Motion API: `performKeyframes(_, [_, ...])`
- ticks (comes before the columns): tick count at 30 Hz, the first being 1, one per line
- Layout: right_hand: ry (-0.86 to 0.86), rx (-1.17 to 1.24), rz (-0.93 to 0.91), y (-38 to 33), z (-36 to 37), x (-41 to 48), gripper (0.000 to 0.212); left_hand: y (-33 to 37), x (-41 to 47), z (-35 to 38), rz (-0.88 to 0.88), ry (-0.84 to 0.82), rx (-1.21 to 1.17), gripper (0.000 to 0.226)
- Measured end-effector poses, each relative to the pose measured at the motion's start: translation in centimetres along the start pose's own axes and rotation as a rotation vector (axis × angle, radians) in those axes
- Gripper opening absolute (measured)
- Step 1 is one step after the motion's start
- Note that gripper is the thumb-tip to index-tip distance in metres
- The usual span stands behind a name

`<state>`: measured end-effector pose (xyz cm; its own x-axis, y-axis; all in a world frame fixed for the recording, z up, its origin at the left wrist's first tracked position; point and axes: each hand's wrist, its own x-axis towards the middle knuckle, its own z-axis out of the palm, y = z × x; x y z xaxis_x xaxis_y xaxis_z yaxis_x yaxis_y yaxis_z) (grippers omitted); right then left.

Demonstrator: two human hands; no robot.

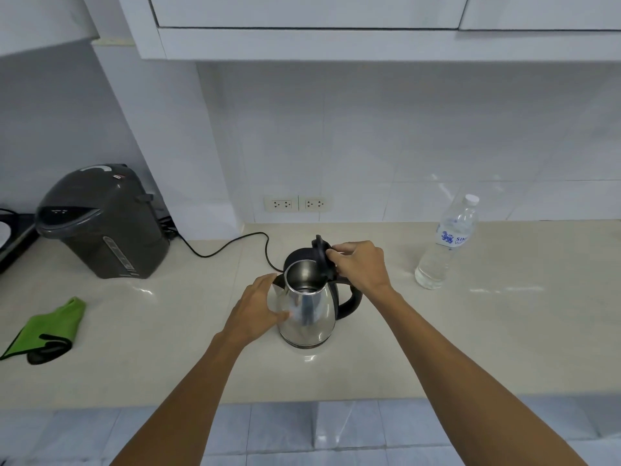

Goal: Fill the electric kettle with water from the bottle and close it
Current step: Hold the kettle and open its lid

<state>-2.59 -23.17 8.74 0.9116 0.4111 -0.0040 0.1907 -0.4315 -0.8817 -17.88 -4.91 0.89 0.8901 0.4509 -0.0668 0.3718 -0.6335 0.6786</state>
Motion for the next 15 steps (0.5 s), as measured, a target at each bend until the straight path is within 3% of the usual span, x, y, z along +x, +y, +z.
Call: performKeyframes(15, [-0.028, 0.272, 0.161, 4.6, -3.6, -0.3, 0.019, 0.3, -0.2, 0.8, -0.039, -0.006, -0.002, 0.098])
